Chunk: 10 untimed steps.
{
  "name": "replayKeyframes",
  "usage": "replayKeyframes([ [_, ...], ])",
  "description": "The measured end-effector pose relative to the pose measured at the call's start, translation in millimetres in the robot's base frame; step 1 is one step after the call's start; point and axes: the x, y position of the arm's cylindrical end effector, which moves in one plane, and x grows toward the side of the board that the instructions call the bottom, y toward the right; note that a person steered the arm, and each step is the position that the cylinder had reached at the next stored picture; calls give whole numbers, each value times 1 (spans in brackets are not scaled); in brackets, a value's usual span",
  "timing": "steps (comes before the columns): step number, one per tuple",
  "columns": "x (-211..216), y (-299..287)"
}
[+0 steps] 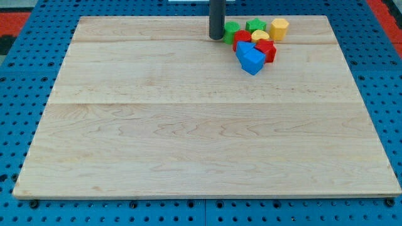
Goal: Push the group of blocks slightly left
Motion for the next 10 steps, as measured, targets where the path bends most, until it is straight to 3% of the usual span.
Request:
replayKeyframes([
  [2,7,-10],
  [3,70,-11],
  [4,175,-9],
  [5,186,103],
  [6,104,156],
  [7,47,153],
  [10,38,83],
])
